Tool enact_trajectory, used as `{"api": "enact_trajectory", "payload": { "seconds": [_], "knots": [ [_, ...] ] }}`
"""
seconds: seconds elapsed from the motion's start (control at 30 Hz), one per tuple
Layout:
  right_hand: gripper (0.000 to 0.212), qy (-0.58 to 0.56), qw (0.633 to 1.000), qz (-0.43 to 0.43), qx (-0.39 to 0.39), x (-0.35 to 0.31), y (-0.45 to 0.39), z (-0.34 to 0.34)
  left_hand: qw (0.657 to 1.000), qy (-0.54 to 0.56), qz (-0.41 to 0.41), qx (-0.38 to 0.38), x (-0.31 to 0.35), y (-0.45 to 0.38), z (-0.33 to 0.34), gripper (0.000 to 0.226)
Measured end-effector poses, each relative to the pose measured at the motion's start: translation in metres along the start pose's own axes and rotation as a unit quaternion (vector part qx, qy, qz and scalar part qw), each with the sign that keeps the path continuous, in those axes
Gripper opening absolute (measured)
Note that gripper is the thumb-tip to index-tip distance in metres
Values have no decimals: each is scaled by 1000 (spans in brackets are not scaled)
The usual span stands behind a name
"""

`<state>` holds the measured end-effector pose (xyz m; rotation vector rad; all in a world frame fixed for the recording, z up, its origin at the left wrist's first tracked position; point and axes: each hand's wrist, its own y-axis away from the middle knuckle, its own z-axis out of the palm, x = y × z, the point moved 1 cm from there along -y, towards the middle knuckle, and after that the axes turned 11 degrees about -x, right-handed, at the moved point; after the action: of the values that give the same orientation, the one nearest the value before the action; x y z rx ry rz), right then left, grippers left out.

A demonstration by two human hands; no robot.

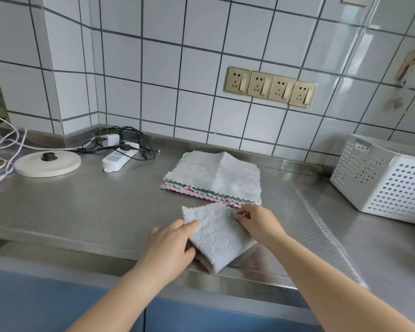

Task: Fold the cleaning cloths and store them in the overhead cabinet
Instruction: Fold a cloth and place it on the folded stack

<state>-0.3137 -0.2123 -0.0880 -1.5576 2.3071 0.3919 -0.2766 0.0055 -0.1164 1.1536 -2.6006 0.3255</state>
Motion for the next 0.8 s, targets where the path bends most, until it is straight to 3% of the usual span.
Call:
{"api": "enact_trajectory", "payload": {
  "seconds": [0.27,0.37,0.43,0.5,0.63,0.8],
  "knots": [
    [27,60,998,5,15,-3,-3,6,998,-37,3,-48,-8,7,-10,62],
    [35,96,992,-61,47,-16,8,7,999,-27,38,-2,1,1,-23,61],
    [38,111,990,-86,30,-31,21,15,998,8,58,11,11,-12,-23,60],
    [40,148,985,-89,-15,-42,31,31,997,13,64,-30,17,-27,-13,54],
    [84,168,981,-82,-50,-38,49,54,991,-52,45,-115,12,-39,10,52],
    [95,161,982,-38,-90,-24,61,53,987,-63,21,-145,8,-39,9,54]
  ]
}}
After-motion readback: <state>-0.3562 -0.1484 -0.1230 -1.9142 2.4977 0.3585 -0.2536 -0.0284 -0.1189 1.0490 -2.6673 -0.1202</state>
